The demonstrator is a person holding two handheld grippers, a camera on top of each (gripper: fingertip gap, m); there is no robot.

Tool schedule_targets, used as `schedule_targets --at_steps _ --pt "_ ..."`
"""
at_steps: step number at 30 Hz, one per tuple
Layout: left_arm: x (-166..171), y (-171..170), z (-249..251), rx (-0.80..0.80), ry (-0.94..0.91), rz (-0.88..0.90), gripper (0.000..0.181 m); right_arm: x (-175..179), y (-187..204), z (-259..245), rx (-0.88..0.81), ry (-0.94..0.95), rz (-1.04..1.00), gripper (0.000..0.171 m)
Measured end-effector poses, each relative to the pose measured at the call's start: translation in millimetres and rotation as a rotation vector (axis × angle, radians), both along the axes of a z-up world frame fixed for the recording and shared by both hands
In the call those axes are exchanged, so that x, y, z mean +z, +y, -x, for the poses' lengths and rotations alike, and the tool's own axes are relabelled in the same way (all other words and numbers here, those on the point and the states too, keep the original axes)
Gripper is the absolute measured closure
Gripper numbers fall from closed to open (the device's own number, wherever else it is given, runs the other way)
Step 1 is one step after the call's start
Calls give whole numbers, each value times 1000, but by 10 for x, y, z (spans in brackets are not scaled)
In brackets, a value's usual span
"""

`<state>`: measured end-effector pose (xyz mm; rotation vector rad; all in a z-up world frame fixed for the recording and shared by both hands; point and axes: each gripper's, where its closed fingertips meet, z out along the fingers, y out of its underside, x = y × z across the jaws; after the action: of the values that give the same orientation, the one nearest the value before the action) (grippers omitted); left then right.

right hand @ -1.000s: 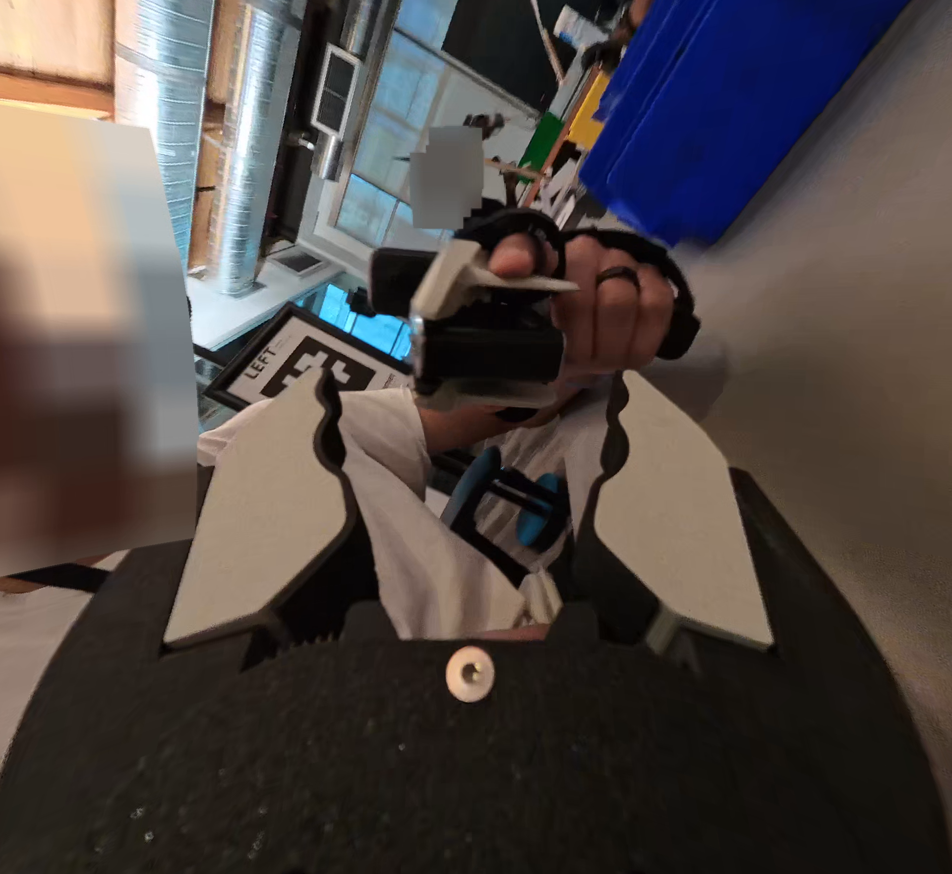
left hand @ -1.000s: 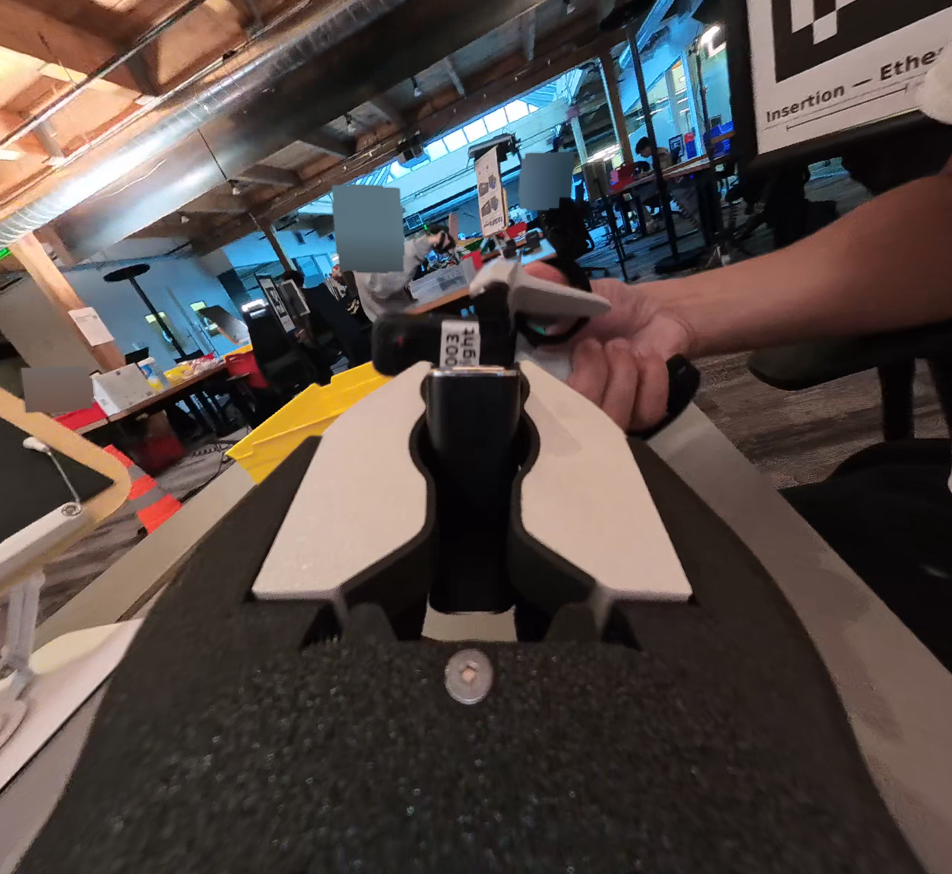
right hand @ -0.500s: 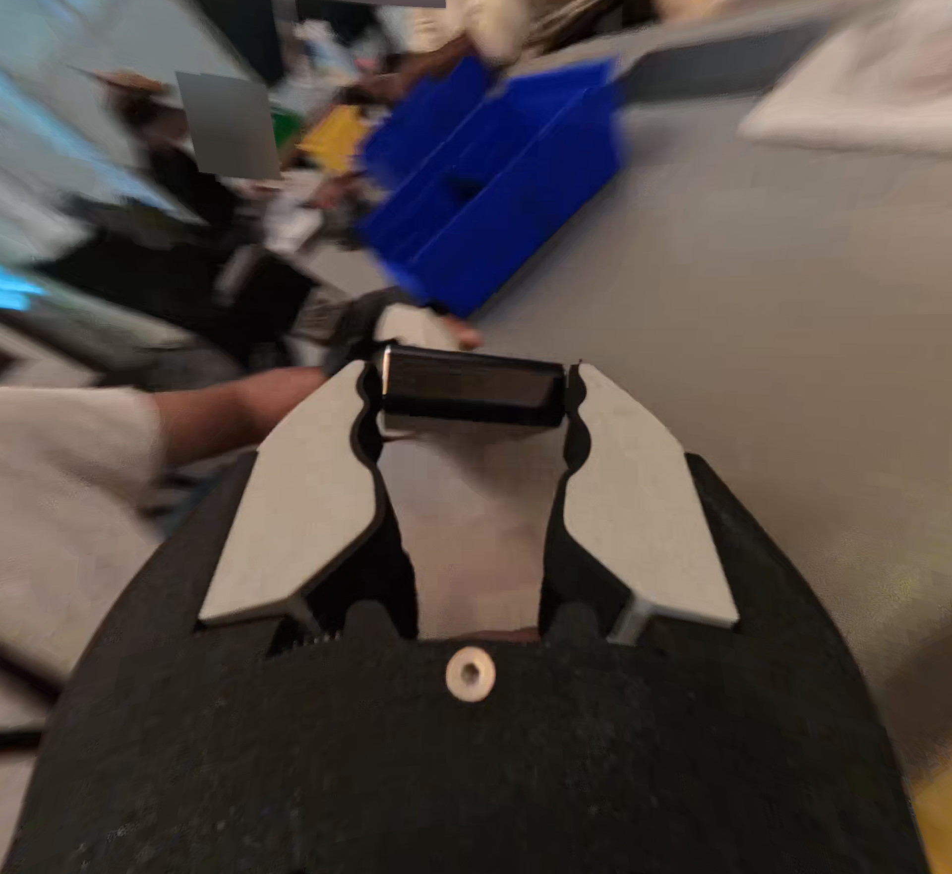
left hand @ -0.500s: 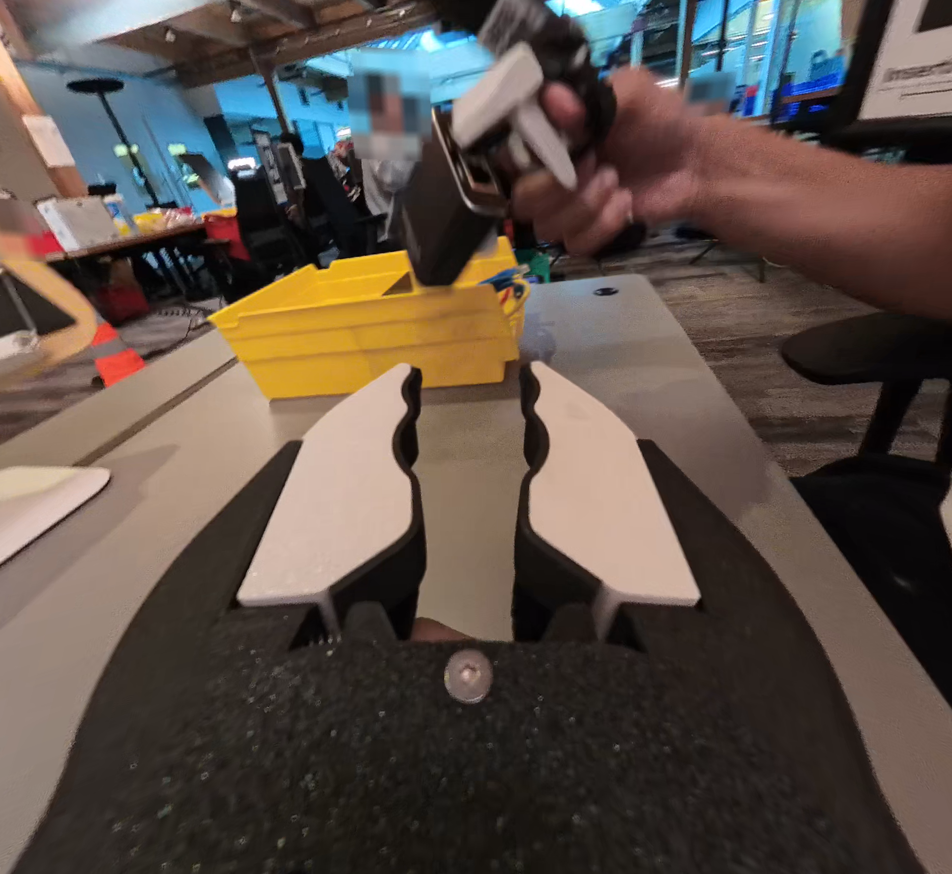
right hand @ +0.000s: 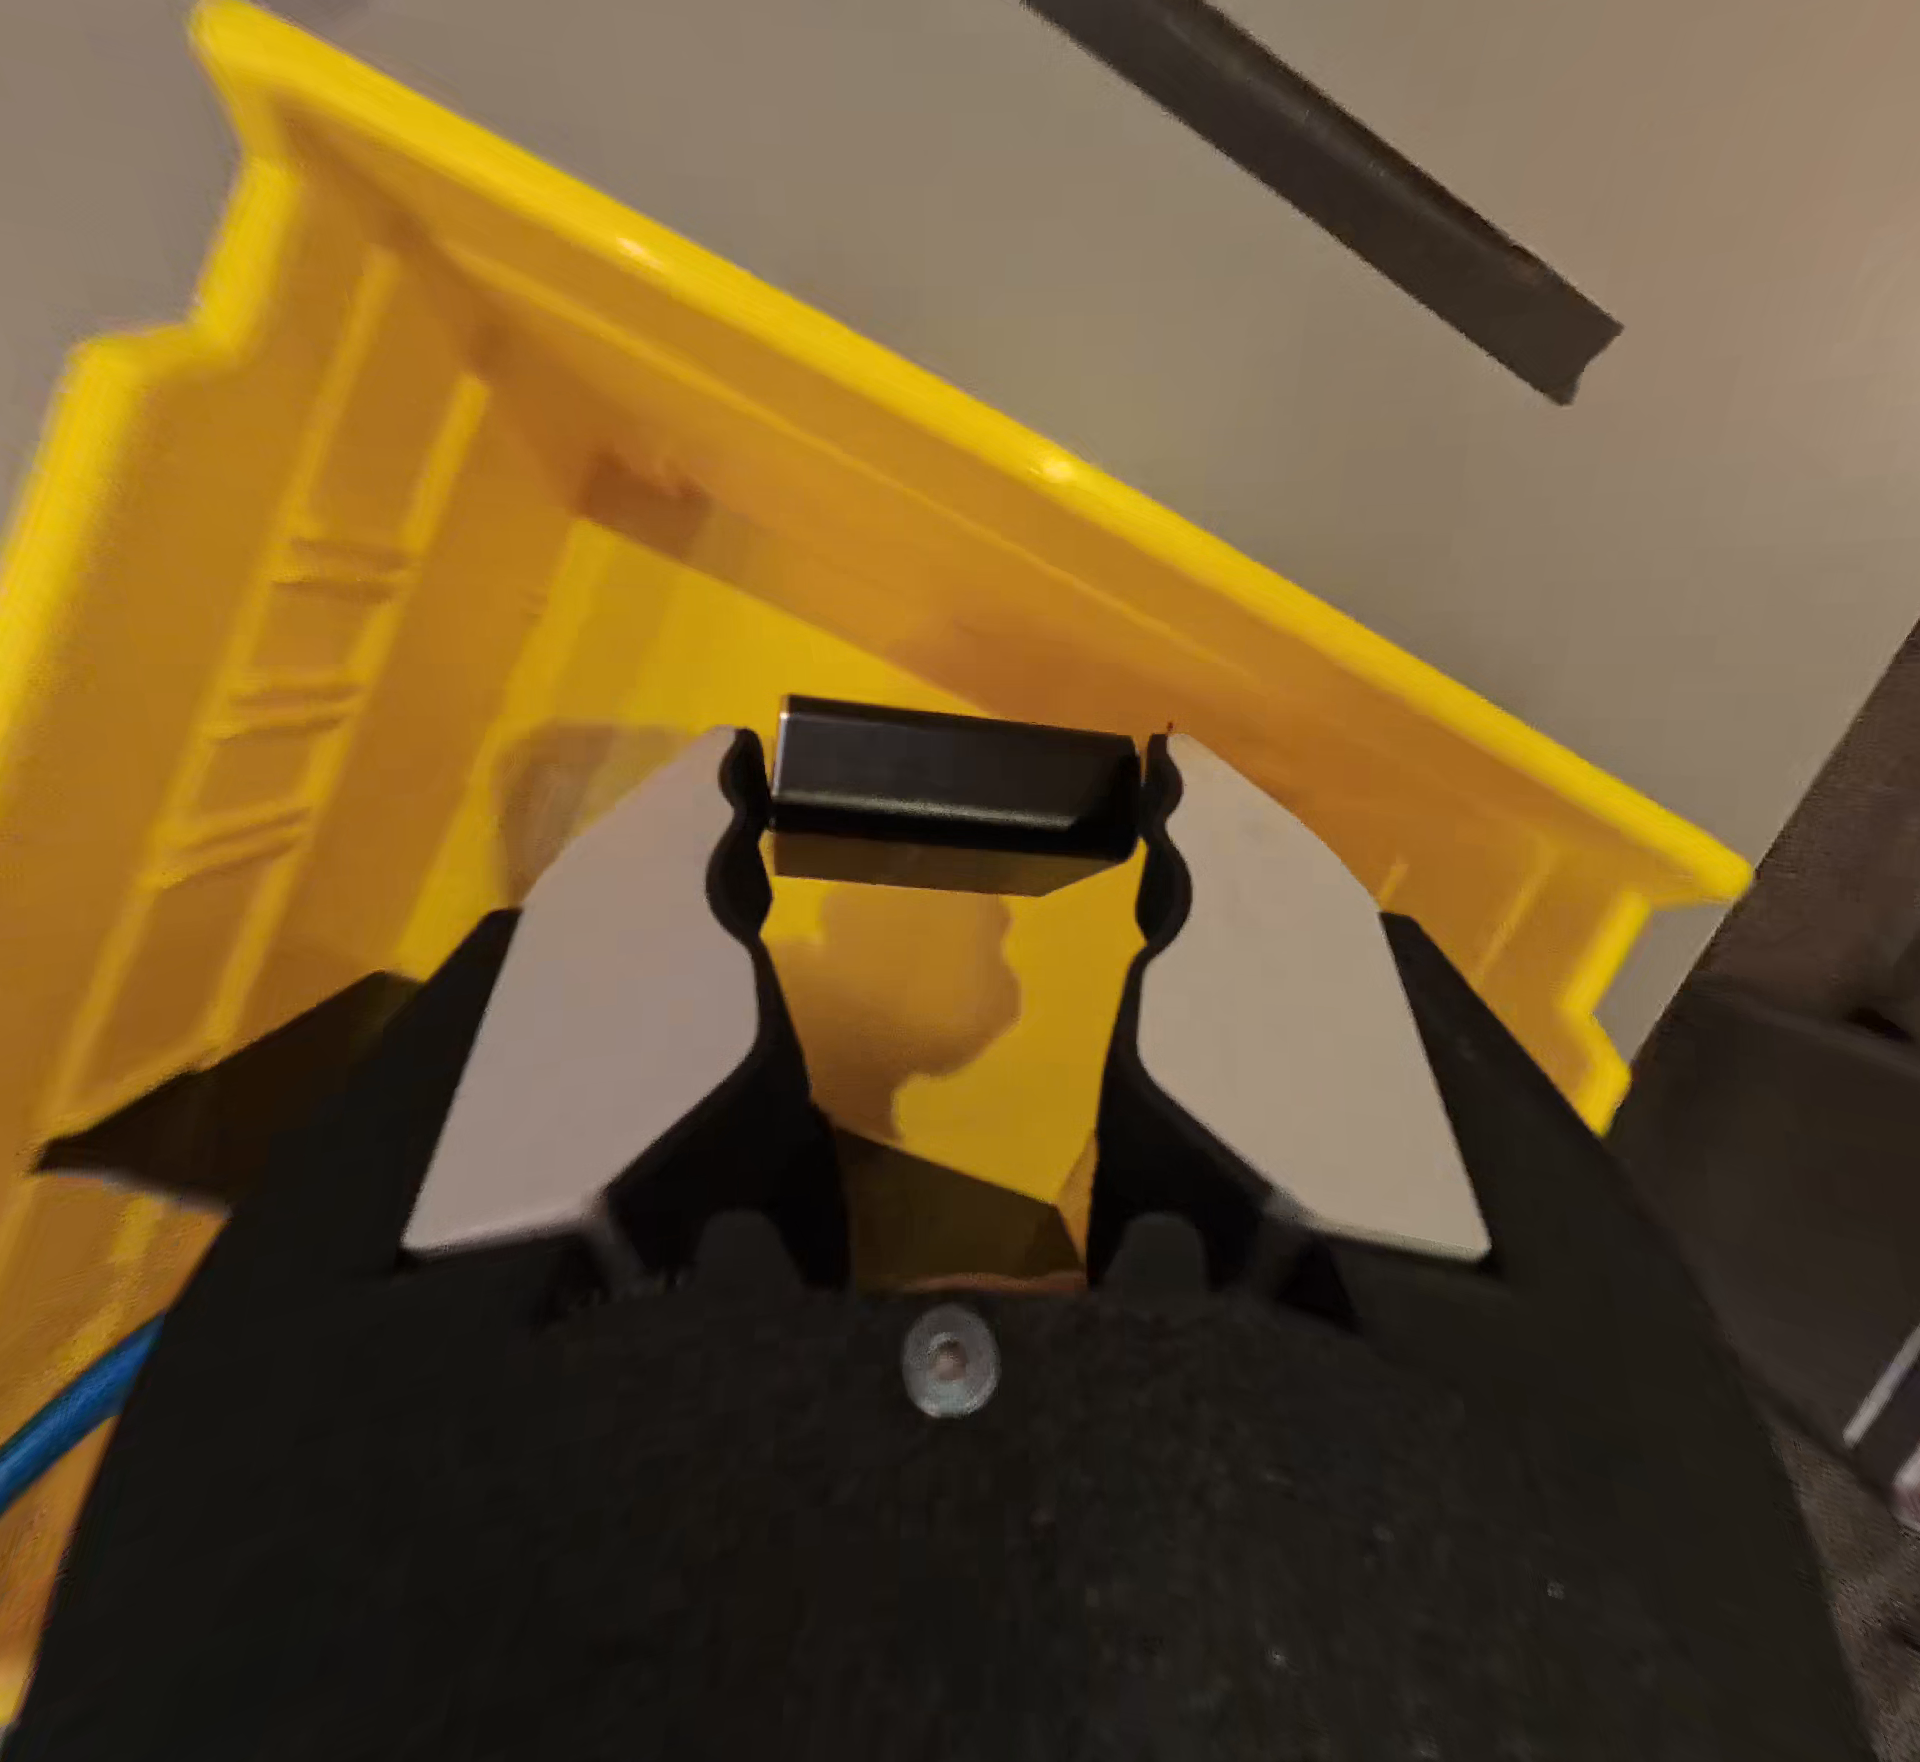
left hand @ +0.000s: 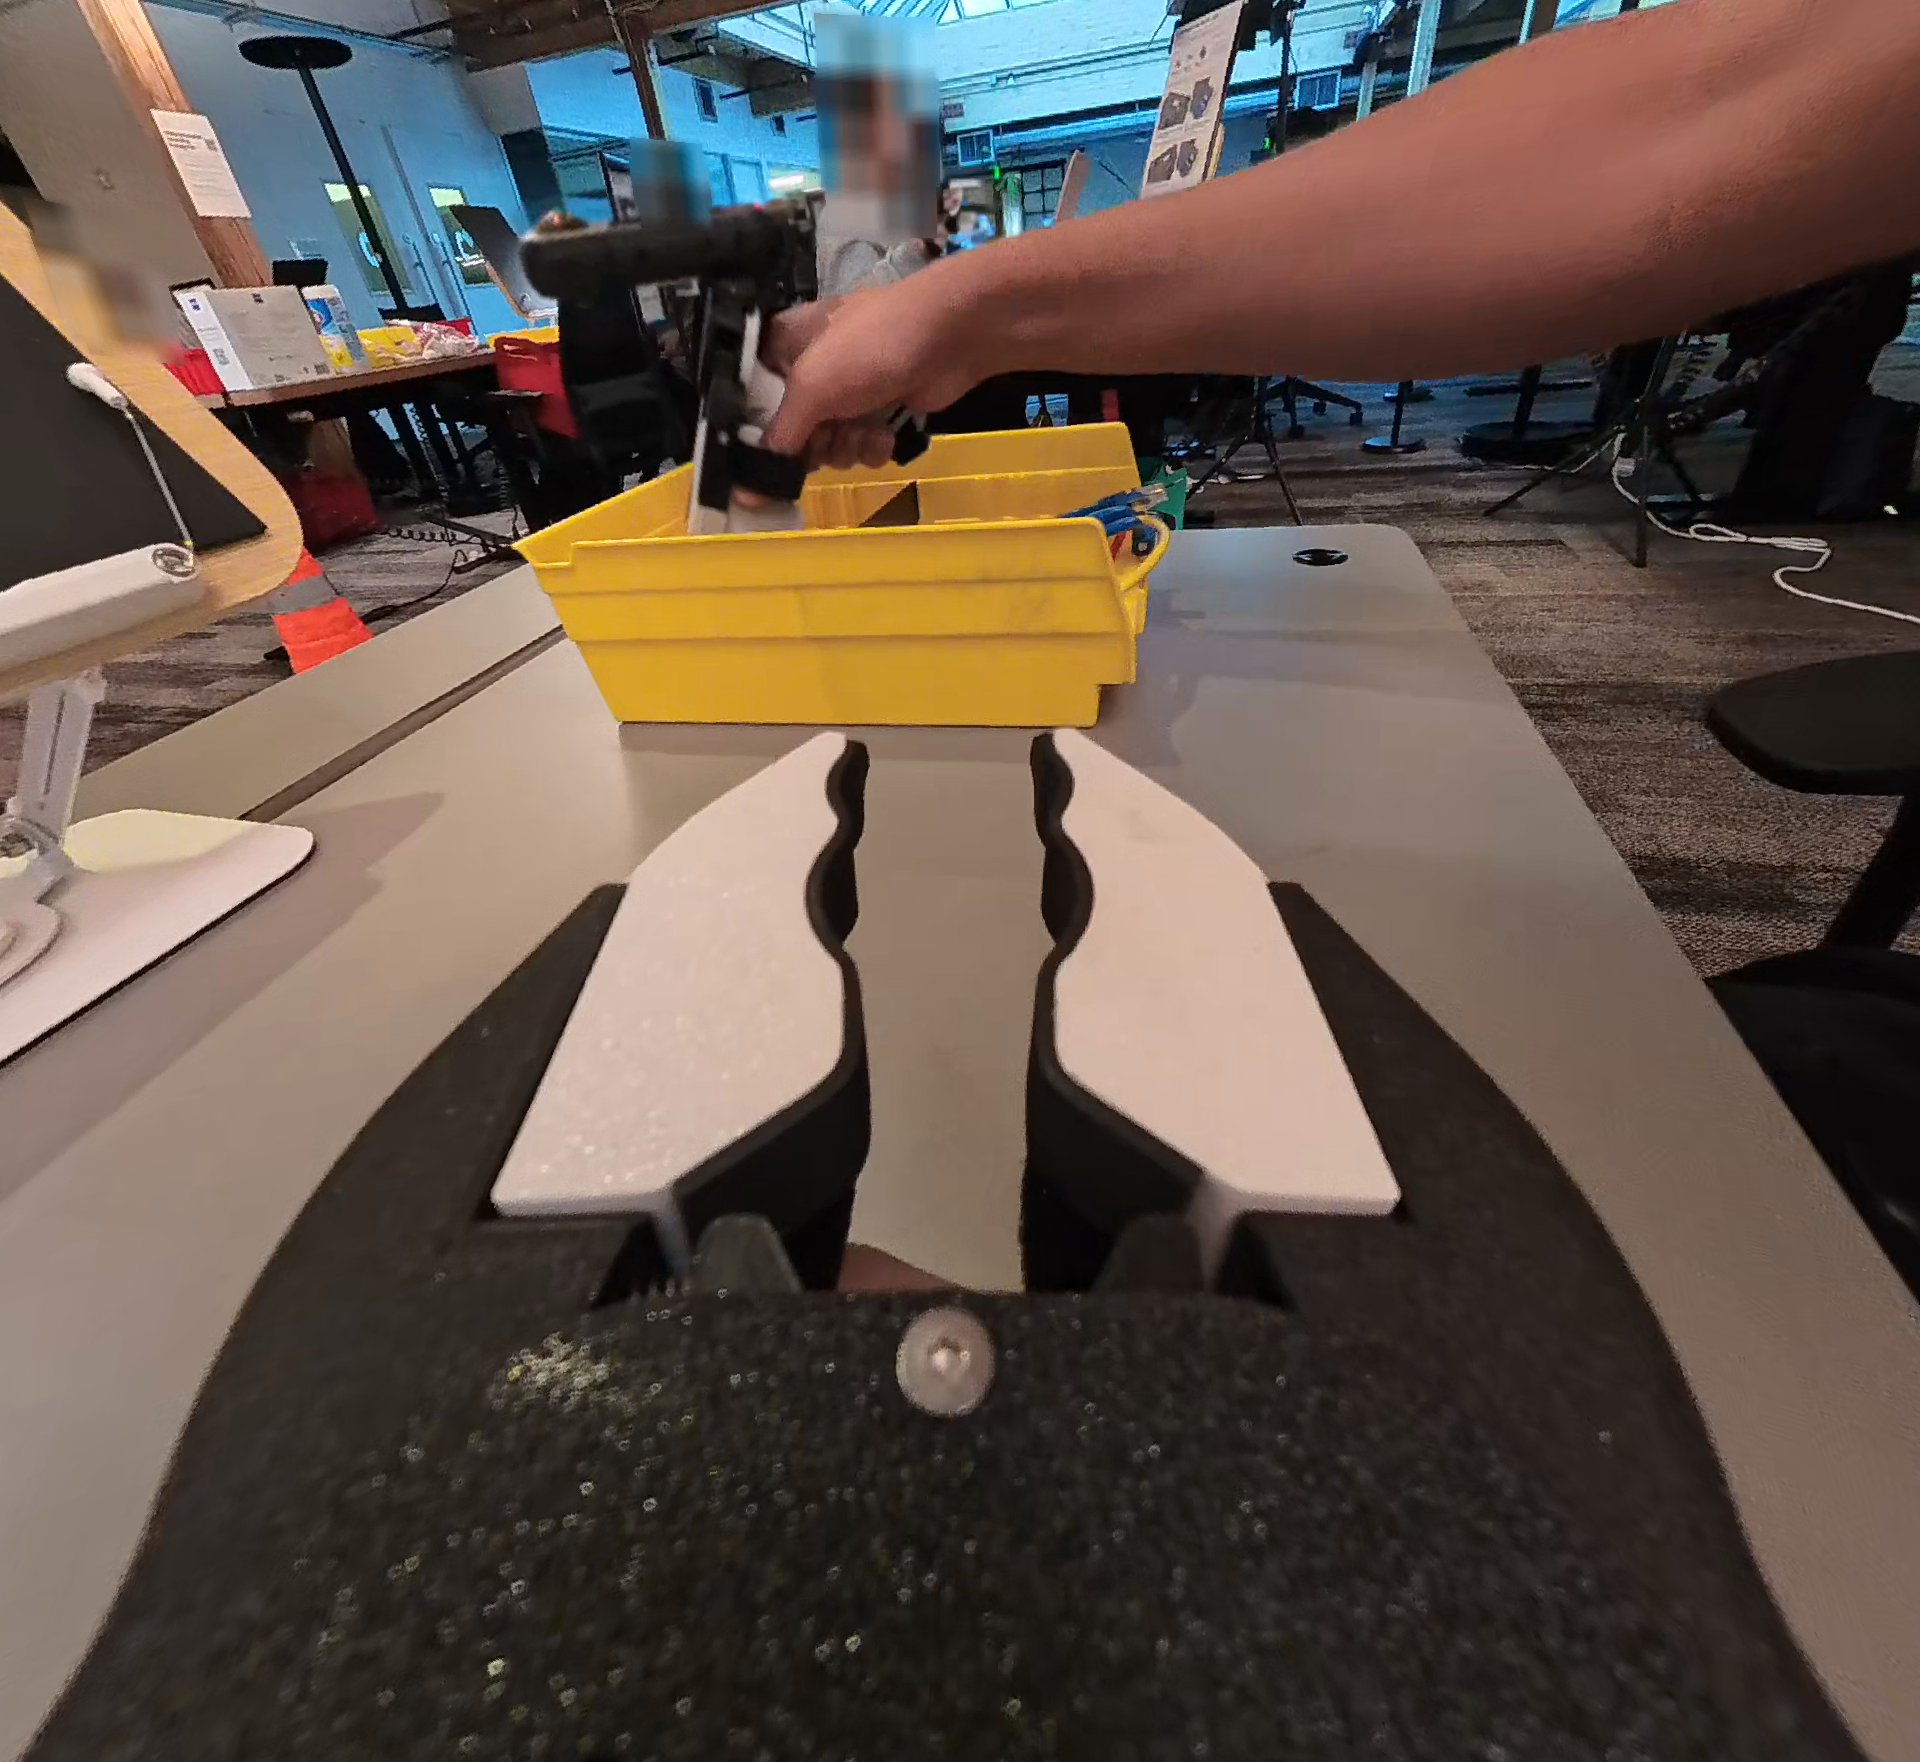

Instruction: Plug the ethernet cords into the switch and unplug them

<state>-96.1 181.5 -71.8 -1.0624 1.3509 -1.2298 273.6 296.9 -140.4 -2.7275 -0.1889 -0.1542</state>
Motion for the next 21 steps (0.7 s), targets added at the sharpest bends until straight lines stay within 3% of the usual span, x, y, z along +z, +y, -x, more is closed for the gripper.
schedule_targets --at_steps 7,12,17,21 --pt "-60 -12 -21 -12 19 10 150 -285 -8 60 243 -85 36 101" --pt "-164 -15 -58 -4 66 29 150 -288 -228 -16 225 -122 159 99" --pt "-91 -19 62 62 96 200 150 470 -321 137 167 -188 -142 115" --pt "24 -31 354 214 175 138 151 1220 -682 504 52 -101 -514 131"
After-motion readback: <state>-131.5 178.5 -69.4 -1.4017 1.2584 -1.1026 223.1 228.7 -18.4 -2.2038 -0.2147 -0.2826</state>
